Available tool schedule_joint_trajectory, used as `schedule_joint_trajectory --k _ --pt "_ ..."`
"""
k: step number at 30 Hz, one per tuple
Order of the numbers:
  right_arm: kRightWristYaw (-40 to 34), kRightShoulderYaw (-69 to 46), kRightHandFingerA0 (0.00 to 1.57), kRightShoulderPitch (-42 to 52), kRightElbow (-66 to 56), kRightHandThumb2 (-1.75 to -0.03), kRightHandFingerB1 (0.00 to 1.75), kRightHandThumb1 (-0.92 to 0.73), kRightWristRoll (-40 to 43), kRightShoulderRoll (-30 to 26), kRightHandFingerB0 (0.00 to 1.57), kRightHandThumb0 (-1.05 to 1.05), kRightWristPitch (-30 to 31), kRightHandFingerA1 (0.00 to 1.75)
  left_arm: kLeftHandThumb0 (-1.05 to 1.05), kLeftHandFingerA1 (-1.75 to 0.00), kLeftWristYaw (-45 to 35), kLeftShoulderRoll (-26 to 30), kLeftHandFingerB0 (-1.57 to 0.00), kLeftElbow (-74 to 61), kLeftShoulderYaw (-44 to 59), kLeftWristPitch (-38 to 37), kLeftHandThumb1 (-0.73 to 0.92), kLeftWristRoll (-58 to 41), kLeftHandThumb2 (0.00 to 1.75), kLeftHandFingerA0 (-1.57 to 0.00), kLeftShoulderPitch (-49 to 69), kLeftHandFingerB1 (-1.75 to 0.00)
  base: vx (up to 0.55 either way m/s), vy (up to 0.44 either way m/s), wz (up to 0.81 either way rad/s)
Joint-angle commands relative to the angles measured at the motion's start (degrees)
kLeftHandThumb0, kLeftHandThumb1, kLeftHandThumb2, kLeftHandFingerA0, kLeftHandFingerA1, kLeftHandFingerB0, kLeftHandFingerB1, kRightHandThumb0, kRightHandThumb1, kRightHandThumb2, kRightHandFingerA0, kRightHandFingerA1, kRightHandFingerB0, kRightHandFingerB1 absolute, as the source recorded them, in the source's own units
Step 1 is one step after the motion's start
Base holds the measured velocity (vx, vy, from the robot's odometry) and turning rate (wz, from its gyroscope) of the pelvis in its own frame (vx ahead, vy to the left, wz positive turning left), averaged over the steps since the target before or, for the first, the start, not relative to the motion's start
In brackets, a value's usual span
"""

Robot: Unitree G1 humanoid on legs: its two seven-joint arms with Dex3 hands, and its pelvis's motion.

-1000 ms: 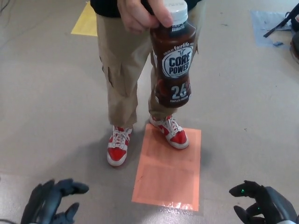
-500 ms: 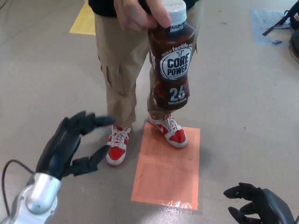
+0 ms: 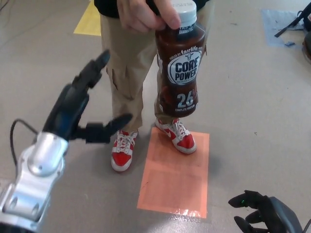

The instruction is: The robot recieved a bottle of protein shake from a person using its left hand and then shake the protein up and down 2 two times and hand it back to the person

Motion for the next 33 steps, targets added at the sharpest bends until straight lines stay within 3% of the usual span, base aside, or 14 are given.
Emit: schedule_joint_trajectory --k 1,18,33 --pt "-2.48 -0.33 0.82 0.15 2.3 -0.61 0.43 -0.69 -0.64 -0.8 0.74 -0.29 -5.69 0.44 -0.8 -0.05 -16.92 -0.05 0.0 -11.06 2.61 57.09 0.48 -25.95 0.84 0.0 -20.21 0.0 0.0 0.0 0.0" --pt "-2.52 -0.99 0.88 -1.44 2.64 -0.61 0.44 -0.71 -0.05 -0.47 0.77 -0.29 -6.64 0.45 -0.81 -0.1 -17.15 -6.4 0.0 -6.79 0.17 60.81 0.48 -23.79 0.86 0.0 -25.72 -0.01 0.0 0.0 0.0" --pt "-4.71 -0.39 0.91 -2.54 3.25 -0.6 0.45 -0.68 -1.23 -0.46 0.81 -0.29 -7.57 0.46 -0.78 -0.1 -18.95 -5.49 0.0 -10.96 0.16 65.78 0.46 -25.57 0.84 0.0 -24.42 -0.02 0.0 0.0 0.0"
